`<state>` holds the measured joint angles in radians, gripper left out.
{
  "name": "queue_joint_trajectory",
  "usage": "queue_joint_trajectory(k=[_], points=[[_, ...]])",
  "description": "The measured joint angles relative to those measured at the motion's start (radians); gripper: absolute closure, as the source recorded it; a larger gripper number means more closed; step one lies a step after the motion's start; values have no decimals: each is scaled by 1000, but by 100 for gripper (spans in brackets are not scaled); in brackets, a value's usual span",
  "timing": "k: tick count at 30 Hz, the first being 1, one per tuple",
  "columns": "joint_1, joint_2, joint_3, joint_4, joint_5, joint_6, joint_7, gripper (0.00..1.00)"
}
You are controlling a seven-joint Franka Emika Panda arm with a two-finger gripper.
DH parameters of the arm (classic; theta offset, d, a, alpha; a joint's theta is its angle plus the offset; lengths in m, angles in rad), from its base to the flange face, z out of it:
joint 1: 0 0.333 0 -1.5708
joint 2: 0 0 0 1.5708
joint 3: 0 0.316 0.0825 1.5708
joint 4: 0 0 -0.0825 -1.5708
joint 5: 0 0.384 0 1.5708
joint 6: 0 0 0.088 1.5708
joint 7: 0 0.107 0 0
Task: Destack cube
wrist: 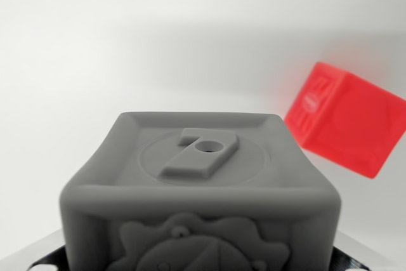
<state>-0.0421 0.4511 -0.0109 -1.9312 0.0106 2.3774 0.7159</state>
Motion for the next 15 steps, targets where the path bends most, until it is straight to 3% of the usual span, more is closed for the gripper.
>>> queue_joint_trajectory(k=[15], points=[[23, -2, 22, -8, -13, 6, -55, 100]])
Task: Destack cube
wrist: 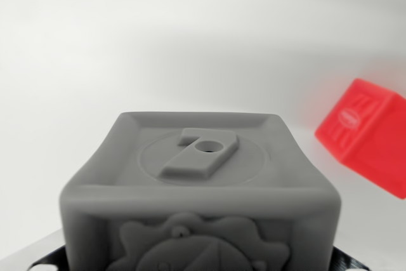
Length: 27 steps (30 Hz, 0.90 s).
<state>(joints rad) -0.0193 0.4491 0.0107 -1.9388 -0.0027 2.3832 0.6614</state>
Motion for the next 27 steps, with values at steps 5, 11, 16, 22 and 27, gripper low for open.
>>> queue_joint_trajectory(k=[5, 11, 16, 22, 27], points=[[7, 0, 7, -1, -4, 1, -17, 100], [15, 0, 15, -2, -9, 3, -38, 100], [23, 0, 21, -2, -12, 3, -54, 100], [33, 0, 29, -3, -18, 4, -76, 100], [40, 1, 35, -3, -22, 5, -92, 100]])
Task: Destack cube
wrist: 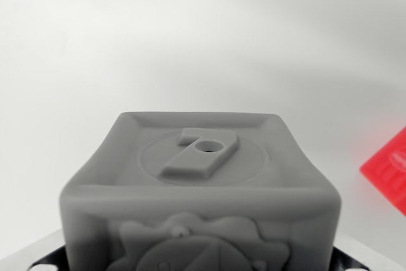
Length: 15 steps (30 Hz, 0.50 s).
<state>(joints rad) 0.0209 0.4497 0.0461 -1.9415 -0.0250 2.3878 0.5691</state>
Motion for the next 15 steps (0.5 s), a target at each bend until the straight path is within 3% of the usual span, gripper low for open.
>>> queue_joint_trajectory(k=[15], points=[[22, 5, 16, 1, -9, 2, -48, 100]])
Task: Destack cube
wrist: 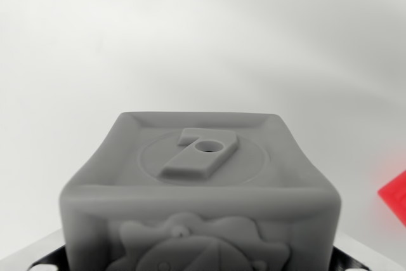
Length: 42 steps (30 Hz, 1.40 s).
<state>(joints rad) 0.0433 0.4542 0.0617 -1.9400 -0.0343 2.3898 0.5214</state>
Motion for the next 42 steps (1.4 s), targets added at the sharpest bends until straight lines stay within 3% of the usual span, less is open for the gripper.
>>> queue_joint_trajectory(k=[15, 42], points=[[26, 10, 17, 9, -11, 0, -55, 100], [78, 32, 36, 36, -26, -1, -151, 100]])
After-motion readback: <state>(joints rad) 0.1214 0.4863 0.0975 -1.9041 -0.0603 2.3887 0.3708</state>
